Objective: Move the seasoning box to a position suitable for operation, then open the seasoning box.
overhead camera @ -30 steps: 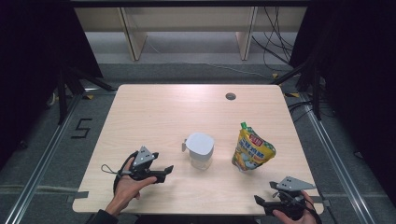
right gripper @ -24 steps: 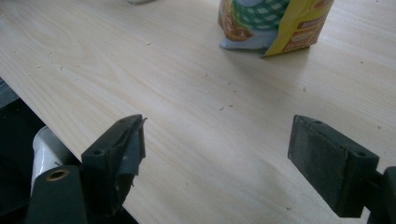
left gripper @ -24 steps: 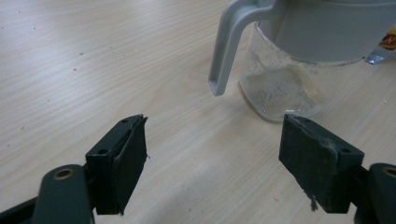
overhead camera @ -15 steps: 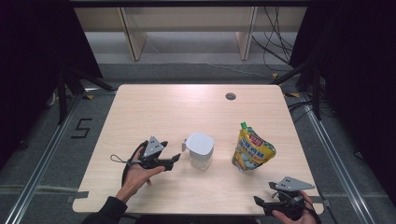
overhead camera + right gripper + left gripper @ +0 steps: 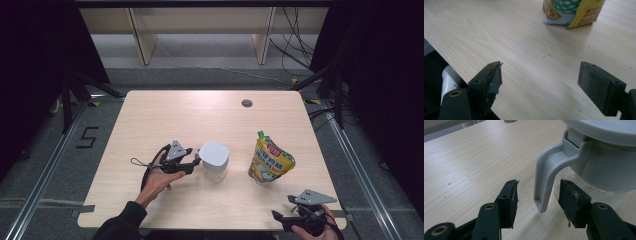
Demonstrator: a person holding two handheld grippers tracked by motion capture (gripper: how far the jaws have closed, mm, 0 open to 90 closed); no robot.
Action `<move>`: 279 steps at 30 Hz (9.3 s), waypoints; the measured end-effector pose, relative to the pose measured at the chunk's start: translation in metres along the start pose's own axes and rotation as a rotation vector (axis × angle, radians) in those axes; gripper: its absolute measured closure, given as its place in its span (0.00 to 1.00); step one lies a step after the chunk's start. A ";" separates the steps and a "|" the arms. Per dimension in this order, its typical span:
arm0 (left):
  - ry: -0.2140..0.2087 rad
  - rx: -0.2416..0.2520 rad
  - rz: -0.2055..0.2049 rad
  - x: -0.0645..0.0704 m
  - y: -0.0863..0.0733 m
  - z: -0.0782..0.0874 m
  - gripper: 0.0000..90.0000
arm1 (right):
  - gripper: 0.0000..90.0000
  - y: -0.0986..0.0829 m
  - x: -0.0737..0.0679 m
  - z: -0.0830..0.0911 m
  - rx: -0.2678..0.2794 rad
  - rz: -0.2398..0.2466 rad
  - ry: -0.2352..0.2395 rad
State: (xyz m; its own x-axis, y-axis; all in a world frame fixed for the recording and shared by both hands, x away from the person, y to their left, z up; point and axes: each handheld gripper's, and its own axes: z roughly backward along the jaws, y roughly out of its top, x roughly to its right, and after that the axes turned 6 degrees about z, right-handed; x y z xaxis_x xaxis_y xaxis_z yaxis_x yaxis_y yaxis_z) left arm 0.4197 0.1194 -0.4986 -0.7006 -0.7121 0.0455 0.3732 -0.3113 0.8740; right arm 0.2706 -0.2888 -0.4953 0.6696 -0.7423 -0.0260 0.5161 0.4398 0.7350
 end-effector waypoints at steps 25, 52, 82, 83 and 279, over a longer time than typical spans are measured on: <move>-0.004 -0.039 -0.014 0.008 -0.002 0.008 0.80 | 0.23 0.000 -0.002 0.000 -0.023 -0.012 0.009; -0.054 -0.041 0.010 0.033 -0.021 0.042 0.78 | 0.23 0.000 0.000 0.000 -0.018 0.014 0.007; -0.117 -0.044 0.002 0.056 -0.029 0.057 0.72 | 0.23 -0.001 -0.001 0.000 -0.022 0.018 0.000; -0.133 -0.039 0.022 0.055 -0.028 0.058 0.67 | 0.23 -0.001 -0.001 0.000 -0.021 0.019 0.001; -0.006 -0.097 0.112 0.032 -0.066 0.116 0.32 | 0.66 0.082 -0.059 -0.024 0.315 0.193 0.105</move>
State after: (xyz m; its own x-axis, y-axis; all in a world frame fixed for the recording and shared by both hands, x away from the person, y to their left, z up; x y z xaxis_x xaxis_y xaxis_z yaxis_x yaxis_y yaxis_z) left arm 0.3019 0.1898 -0.4991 -0.6550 -0.7420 0.1430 0.5057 -0.2898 0.8126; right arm 0.2860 -0.1966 -0.4499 0.7979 -0.5980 0.0755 0.1970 0.3772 0.9049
